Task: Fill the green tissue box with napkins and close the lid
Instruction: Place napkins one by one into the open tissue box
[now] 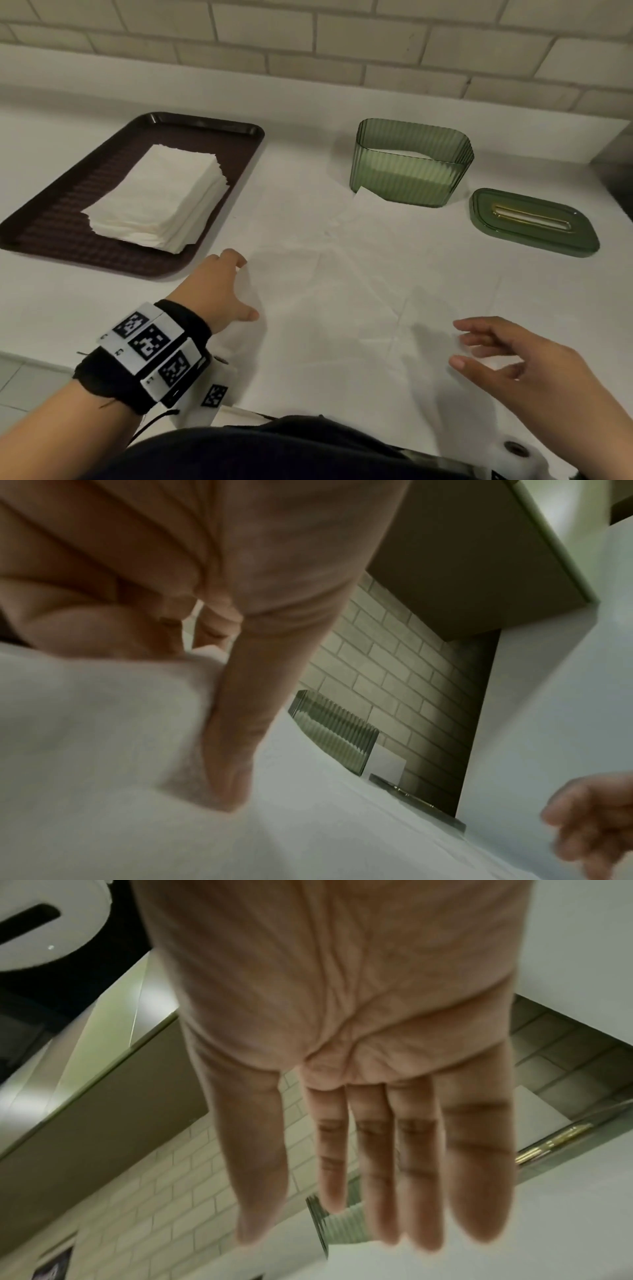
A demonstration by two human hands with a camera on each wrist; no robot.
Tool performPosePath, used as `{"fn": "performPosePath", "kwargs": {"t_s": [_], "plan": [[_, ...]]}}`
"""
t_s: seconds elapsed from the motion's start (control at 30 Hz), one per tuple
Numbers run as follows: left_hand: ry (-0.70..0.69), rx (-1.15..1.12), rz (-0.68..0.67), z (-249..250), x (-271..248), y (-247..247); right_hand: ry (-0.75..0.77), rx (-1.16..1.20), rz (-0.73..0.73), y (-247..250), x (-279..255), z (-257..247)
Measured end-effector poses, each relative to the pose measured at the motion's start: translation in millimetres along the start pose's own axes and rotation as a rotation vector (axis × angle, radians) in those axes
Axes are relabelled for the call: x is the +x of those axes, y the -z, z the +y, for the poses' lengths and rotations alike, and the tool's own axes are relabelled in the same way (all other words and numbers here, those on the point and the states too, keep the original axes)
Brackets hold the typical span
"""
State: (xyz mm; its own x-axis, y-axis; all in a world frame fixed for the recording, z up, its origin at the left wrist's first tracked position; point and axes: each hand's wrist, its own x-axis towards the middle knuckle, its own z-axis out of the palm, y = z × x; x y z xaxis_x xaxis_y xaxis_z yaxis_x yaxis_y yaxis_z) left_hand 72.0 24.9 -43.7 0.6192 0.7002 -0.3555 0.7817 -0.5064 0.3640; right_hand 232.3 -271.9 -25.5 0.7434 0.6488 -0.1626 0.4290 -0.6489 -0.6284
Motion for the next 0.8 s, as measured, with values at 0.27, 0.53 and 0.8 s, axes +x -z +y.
{"fn": "performPosePath", "kwargs": {"t_s": [0.27, 0.53, 0.8], "plan": [[-0.205, -0.159, 0.1, -8, -12, 1, -0.205, -0.475, -0.228, -21, -2, 6], [-0.333, -0.419, 0.176, -17, -10, 6, -0.196, -0.457, -0.296, -25, -3, 10], [-0.427, -0.865, -0.052, -27, 7, 14, -0.112, -0.65, -0.306, -36, -9, 3]]}}
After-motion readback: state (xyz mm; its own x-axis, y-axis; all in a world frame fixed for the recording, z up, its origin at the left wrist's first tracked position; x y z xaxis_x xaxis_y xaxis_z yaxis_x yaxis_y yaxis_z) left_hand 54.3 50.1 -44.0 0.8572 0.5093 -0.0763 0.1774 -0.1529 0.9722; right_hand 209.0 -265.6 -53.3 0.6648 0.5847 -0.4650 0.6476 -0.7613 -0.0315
